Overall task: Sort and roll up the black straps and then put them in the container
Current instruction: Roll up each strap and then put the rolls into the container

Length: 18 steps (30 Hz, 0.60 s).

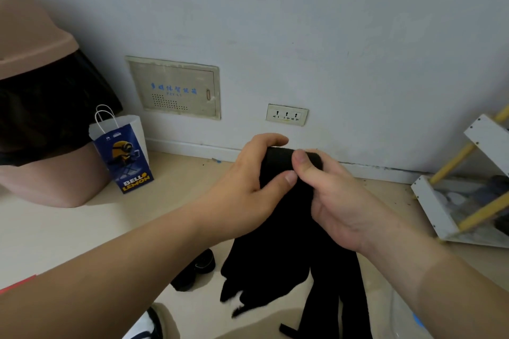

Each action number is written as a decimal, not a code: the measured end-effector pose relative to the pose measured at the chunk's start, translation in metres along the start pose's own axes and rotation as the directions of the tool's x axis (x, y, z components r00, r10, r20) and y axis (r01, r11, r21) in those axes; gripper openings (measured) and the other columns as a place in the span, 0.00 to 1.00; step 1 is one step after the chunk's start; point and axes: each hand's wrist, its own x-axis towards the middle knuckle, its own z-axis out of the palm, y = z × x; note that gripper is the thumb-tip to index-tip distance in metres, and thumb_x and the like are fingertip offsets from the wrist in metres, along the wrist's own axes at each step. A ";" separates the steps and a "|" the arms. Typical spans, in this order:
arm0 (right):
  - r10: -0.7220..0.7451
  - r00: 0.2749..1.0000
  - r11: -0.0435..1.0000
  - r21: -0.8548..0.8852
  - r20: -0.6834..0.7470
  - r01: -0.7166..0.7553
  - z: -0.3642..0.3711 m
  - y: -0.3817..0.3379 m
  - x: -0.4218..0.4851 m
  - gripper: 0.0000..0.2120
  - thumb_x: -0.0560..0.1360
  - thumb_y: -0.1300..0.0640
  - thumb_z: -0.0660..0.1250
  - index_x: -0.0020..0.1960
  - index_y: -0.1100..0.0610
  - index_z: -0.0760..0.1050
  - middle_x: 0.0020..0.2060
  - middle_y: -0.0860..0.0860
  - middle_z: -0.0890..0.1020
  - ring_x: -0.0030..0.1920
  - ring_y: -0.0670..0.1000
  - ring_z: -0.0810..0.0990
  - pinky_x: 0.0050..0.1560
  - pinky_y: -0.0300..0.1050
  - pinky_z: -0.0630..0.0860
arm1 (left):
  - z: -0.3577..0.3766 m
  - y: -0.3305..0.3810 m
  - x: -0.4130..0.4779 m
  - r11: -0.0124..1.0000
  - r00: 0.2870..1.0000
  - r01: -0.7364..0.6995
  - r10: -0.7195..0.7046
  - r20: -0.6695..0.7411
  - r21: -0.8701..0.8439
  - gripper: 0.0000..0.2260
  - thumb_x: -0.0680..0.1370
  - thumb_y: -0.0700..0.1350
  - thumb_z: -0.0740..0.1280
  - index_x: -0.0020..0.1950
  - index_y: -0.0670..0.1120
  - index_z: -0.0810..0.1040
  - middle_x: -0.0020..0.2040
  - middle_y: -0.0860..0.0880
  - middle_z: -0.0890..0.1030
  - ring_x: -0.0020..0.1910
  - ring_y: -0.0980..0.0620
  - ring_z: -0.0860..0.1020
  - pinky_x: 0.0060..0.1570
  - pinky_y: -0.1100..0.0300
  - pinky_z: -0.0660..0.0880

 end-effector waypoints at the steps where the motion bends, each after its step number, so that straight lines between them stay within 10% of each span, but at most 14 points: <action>1: -0.029 0.999 1.000 -0.006 -0.025 0.029 0.000 0.001 0.000 0.21 0.75 0.45 0.74 0.62 0.57 0.79 0.56 0.60 0.86 0.55 0.59 0.87 0.62 0.60 0.82 | -0.002 0.003 0.001 0.992 0.996 0.082 -0.079 0.043 -0.093 0.20 0.84 0.50 0.67 0.74 0.60 0.67 0.56 0.56 0.80 0.49 0.69 0.79 0.46 0.75 0.72; 7: -0.211 0.977 0.950 -0.234 0.010 0.208 0.000 0.000 -0.001 0.11 0.76 0.57 0.76 0.55 0.46 0.80 0.46 0.50 0.85 0.47 0.51 0.85 0.48 0.50 0.83 | -0.002 0.004 0.006 0.810 0.917 0.393 -0.381 0.119 -0.436 0.28 0.74 0.72 0.58 0.65 0.59 0.80 0.60 0.52 0.85 0.60 0.51 0.84 0.66 0.44 0.78; 18: -0.175 0.984 0.982 -0.069 0.041 0.177 0.007 -0.003 -0.008 0.16 0.71 0.57 0.74 0.57 0.49 0.80 0.49 0.53 0.84 0.48 0.55 0.85 0.52 0.53 0.83 | 0.007 0.018 0.005 0.858 0.924 0.332 -0.380 -0.050 -0.393 0.24 0.83 0.68 0.50 0.62 0.54 0.76 0.54 0.52 0.82 0.55 0.58 0.81 0.50 0.59 0.74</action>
